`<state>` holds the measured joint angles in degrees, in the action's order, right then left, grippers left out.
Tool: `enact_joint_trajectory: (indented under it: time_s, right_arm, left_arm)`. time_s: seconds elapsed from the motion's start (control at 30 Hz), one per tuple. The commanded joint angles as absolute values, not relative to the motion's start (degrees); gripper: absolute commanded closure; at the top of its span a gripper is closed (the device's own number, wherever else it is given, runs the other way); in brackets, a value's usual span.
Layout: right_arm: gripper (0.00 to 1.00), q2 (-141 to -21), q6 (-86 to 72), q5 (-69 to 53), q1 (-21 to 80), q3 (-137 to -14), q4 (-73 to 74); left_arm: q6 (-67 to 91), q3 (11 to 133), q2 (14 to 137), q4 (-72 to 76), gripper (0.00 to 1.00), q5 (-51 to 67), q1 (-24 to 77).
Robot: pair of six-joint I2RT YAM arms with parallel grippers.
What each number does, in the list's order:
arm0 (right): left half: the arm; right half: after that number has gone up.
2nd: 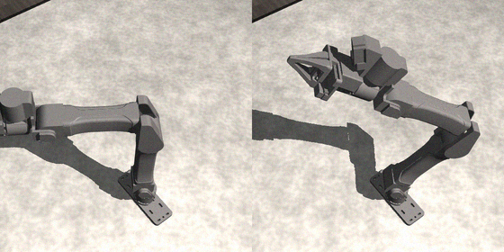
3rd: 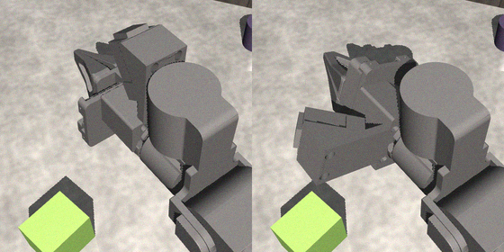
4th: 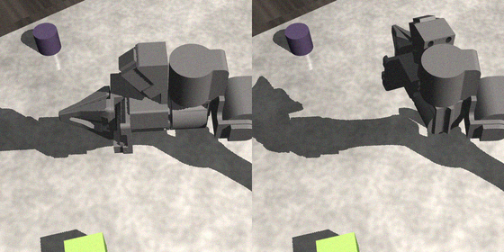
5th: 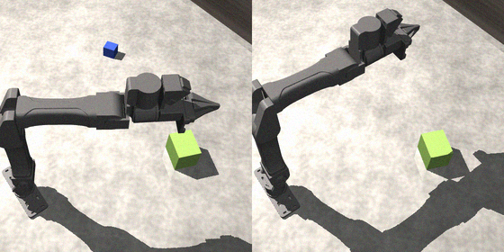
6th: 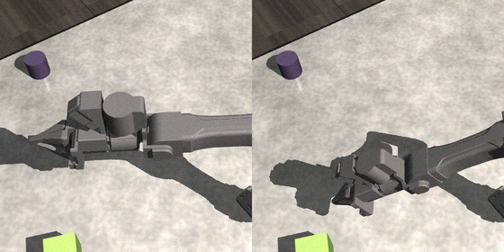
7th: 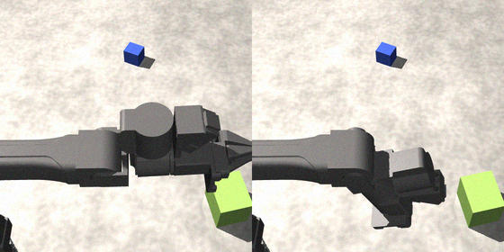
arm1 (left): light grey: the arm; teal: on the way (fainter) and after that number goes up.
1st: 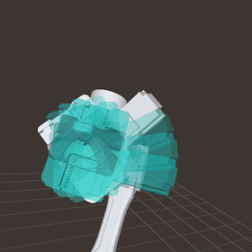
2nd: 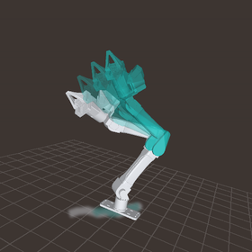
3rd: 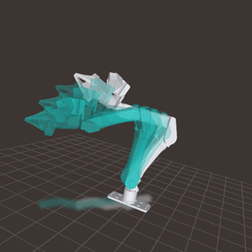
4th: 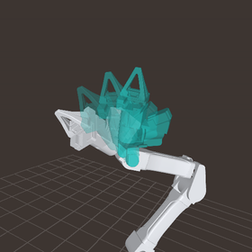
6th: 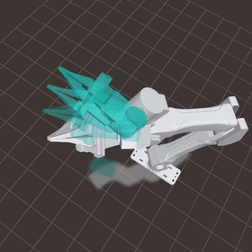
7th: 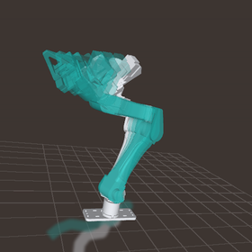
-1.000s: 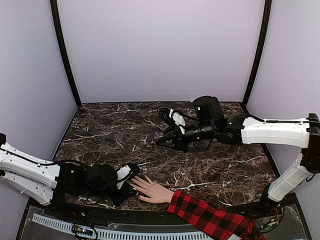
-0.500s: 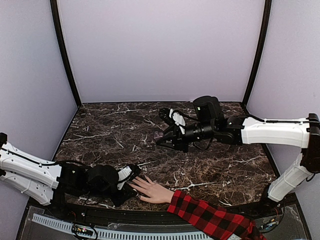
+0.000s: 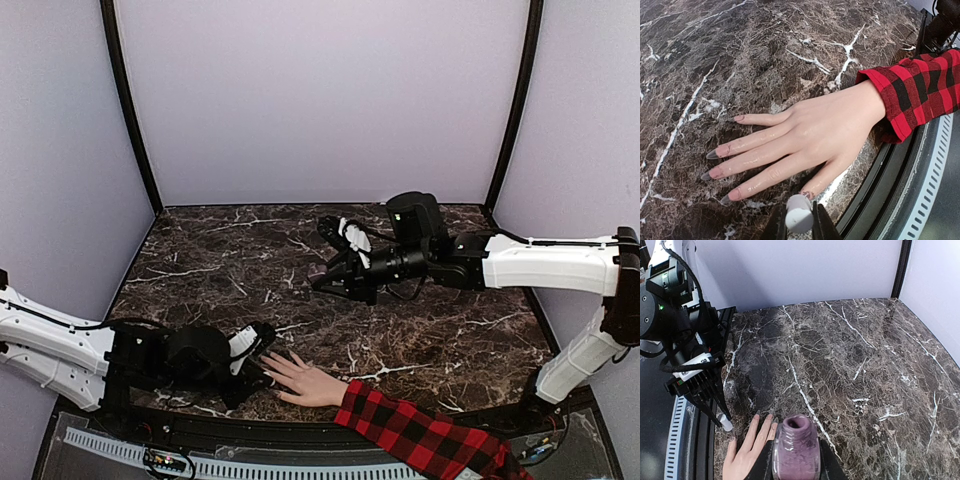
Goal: Paint the nails
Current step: Paint the nail with the hand.
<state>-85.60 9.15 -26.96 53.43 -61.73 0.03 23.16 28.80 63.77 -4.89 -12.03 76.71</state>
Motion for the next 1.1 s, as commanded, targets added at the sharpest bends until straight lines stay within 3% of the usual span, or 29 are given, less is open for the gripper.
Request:
enact_joint_trajectory:
  time_s: [0.0, 0.57, 1.07]
  right_arm:
    - [1.0, -85.85, 9.22, -27.3, 52.94, -62.2, -2.11]
    - [1.0, -85.96, 9.29, -27.22, 53.0, -62.23, -1.93]
    - [1.0, -85.84, 9.32, -27.18, 53.0, -62.03, -2.02]
  left_arm:
    - [23.7, 29.0, 61.37, -7.07, 1.0, -13.89, 76.05]
    - [21.92, 27.81, 61.38, -2.34, 1.0, -7.22, 75.93]
    - [23.38, 28.3, 64.36, -3.95, 1.0, -8.88, 75.94]
